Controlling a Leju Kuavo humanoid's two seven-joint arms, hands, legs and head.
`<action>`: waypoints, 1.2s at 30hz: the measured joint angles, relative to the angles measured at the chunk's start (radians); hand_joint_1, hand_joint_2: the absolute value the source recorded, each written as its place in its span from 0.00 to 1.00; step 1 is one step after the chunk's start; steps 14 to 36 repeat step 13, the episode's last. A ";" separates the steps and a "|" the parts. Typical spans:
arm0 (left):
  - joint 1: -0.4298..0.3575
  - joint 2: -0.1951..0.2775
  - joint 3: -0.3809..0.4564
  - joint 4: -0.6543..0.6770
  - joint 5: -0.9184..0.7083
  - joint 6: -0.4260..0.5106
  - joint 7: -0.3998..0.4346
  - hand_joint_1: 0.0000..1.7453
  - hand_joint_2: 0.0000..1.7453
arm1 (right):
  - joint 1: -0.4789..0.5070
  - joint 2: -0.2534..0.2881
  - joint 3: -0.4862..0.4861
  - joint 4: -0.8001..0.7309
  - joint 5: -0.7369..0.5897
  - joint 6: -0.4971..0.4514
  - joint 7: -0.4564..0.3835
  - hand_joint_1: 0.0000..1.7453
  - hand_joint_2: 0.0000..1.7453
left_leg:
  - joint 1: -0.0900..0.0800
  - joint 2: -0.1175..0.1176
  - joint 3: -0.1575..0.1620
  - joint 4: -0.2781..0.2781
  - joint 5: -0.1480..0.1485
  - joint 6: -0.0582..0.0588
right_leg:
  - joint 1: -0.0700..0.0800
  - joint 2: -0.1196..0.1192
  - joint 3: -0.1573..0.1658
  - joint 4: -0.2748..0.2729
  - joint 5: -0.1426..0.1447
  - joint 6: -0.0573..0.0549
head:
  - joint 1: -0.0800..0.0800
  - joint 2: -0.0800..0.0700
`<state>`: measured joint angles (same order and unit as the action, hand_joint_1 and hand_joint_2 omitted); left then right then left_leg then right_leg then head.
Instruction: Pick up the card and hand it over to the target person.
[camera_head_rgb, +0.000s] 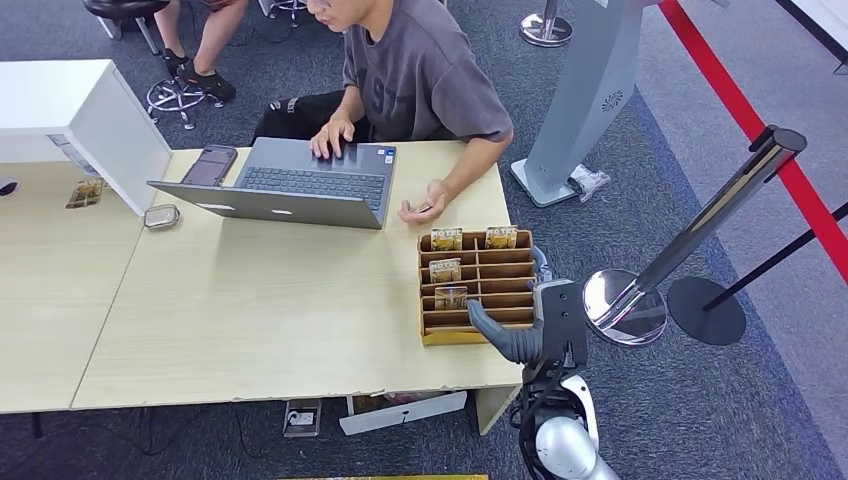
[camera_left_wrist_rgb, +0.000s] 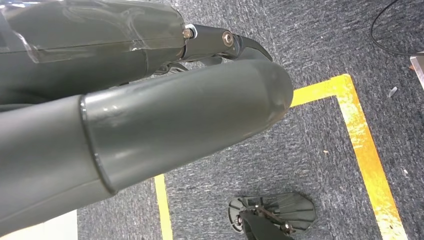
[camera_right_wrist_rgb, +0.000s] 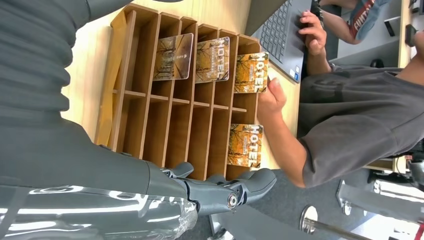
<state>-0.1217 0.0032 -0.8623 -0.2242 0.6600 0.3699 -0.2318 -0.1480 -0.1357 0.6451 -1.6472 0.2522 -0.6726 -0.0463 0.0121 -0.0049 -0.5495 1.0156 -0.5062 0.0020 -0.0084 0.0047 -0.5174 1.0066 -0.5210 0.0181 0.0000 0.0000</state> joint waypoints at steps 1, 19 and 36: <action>0.000 0.000 0.000 0.000 0.000 0.000 -0.001 0.00 0.00 | -0.001 0.000 0.001 -0.002 0.000 0.001 0.000 0.00 1.00 | 0.000 0.000 0.000 0.000 0.000 0.000 | 0.000 0.000 0.000 0.000 0.000 0.000 | 0.000 0.000; 0.000 0.002 -0.003 -0.001 0.004 0.002 -0.005 0.00 0.00 | 0.009 0.012 -0.002 -0.005 0.007 -0.013 0.005 0.00 1.00 | 0.000 0.000 0.000 0.000 0.000 0.000 | 0.000 0.000 0.000 0.000 0.000 0.000 | 0.000 0.000; 0.000 0.002 -0.003 -0.001 0.004 0.002 -0.005 0.00 0.00 | 0.009 0.012 -0.002 -0.005 0.007 -0.013 0.005 0.00 1.00 | 0.000 0.000 0.000 0.000 0.000 0.000 | 0.000 0.000 0.000 0.000 0.000 0.000 | 0.000 0.000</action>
